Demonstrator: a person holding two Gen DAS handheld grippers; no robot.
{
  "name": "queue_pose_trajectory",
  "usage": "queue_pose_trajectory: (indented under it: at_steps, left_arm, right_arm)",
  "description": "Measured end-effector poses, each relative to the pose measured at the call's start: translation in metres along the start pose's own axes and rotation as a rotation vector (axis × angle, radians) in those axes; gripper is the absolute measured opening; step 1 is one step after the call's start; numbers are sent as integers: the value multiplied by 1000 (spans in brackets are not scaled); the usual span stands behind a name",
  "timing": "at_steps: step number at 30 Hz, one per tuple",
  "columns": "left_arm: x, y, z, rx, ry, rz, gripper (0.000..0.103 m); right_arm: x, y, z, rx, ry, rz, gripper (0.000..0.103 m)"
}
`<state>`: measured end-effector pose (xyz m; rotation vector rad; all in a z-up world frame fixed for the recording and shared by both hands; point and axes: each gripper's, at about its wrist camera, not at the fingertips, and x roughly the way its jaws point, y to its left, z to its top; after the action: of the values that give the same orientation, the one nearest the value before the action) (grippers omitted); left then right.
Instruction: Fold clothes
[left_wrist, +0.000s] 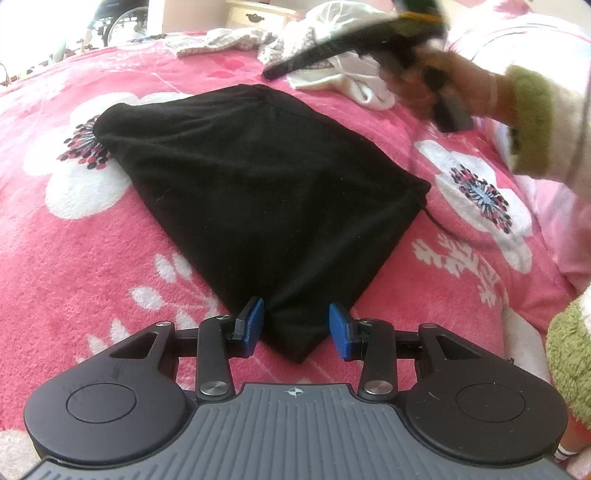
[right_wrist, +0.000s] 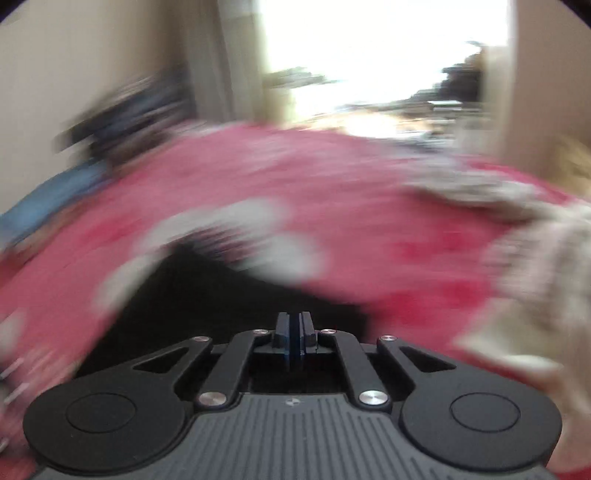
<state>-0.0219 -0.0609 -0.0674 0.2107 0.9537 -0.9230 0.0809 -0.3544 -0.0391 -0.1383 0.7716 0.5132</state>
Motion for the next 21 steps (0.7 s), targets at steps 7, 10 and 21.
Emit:
queue_pose_trajectory:
  at_steps: [7, 10, 21]
  left_arm:
    - [-1, 0, -4, 12, -15, 0, 39]
    - [-3, 2, -5, -8, -16, -2, 39]
    - [-4, 5, -6, -25, -20, -12, 39]
  right_arm:
    - [46, -12, 18, 60, 52, -119, 6]
    - [31, 3, 37, -23, -4, -65, 6]
    - [81, 7, 71, 41, 48, 97, 0]
